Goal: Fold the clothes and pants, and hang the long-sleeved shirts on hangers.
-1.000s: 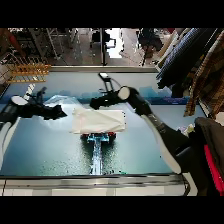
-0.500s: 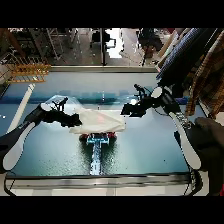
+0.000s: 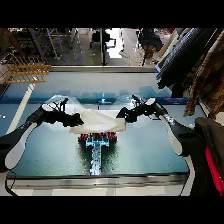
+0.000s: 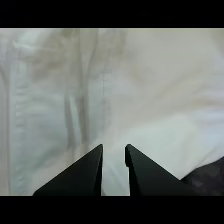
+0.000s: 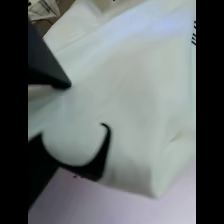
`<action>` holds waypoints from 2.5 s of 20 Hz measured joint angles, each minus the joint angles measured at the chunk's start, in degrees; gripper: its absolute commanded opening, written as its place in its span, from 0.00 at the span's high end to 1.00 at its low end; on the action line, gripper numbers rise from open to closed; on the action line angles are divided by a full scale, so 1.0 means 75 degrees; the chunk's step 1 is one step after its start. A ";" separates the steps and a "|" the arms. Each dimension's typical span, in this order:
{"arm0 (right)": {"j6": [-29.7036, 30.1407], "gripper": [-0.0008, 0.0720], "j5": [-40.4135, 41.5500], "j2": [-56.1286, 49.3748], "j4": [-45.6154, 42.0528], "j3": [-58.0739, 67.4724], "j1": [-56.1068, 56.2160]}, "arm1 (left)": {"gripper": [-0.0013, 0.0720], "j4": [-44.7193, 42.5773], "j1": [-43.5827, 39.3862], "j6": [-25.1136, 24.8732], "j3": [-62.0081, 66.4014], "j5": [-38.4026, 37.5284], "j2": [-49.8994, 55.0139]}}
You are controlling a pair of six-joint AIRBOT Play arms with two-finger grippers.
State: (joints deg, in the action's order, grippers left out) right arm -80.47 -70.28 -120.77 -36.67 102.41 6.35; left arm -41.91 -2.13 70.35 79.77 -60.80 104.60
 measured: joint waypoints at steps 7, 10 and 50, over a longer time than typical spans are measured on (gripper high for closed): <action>-0.0300 0.97 -0.0670 0.0522 0.0108 0.1585 -0.0114 | 0.97 0.0099 0.0111 -0.0297 0.0000 -0.1524 -0.0764; -0.0871 0.97 -0.0723 0.1970 -0.0198 0.1801 -0.0973 | 0.97 0.0067 0.0146 -0.0350 0.0003 -0.2774 -0.1472; -0.0035 0.04 -0.2177 0.6974 -0.2480 -0.1652 -0.8233 | 0.97 -0.1874 0.0801 -0.0283 0.0297 -0.4135 -0.2594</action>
State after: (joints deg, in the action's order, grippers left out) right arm -80.73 -86.61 -68.47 -55.27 90.02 -55.40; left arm -55.96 3.88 68.23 82.00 -91.81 85.14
